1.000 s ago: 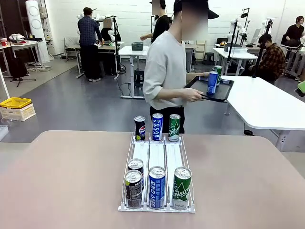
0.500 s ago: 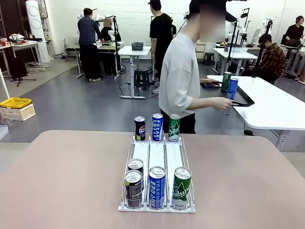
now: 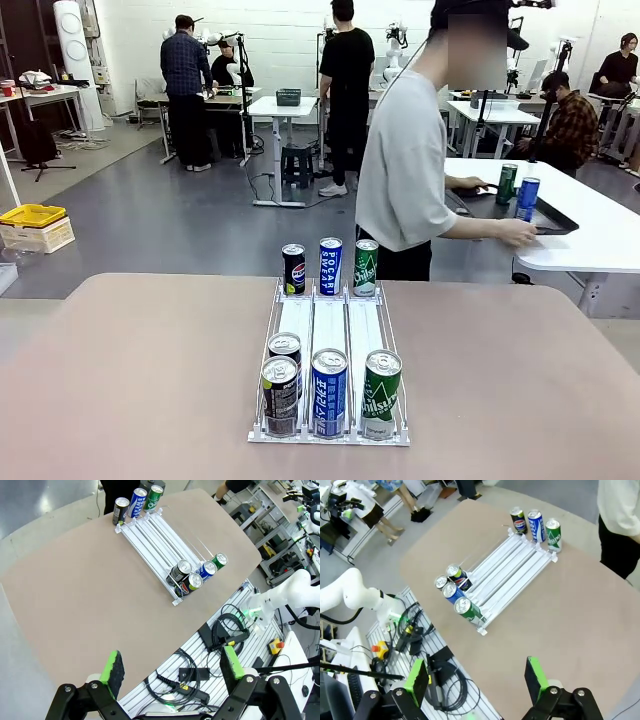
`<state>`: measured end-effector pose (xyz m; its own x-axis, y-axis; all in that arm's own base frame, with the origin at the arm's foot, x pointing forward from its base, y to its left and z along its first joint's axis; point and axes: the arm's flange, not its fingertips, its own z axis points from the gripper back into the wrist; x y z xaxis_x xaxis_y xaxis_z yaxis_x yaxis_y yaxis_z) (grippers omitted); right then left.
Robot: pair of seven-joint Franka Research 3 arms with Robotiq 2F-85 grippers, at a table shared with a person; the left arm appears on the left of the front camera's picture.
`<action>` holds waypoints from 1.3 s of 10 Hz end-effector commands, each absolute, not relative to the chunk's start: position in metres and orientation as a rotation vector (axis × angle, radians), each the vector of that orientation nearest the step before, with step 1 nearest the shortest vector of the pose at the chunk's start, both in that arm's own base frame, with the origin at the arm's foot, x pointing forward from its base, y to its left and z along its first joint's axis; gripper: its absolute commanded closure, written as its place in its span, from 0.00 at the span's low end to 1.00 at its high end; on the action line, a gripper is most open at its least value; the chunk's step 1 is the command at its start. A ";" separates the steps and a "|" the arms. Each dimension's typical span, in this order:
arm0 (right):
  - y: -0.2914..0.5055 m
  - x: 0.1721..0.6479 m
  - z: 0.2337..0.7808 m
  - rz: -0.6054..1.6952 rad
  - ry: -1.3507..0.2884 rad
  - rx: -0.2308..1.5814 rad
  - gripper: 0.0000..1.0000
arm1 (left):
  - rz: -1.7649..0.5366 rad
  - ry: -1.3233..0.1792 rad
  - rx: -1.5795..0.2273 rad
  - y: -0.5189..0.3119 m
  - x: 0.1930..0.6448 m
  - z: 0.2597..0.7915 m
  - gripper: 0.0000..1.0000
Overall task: Retrieve and hand over the desired beverage to the person.
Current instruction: Place the picked can on the Handle tray extended by the person.
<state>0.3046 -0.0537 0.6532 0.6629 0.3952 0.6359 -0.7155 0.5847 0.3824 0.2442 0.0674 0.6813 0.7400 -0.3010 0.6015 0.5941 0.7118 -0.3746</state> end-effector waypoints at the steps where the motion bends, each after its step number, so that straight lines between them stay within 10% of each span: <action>1: -0.053 0.305 0.655 0.699 -0.522 0.667 0.00 | -0.532 -0.548 -0.595 0.067 0.244 0.681 0.00; 13: -0.053 0.305 0.655 0.699 -0.522 0.667 0.00 | -0.532 -0.548 -0.595 0.067 0.244 0.681 0.00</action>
<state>0.3043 -0.0539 0.6545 0.6614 0.3956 0.6372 -0.7164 0.5847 0.3806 0.2442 0.0674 0.6813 0.7400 -0.3010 0.6015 0.5941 0.7118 -0.3746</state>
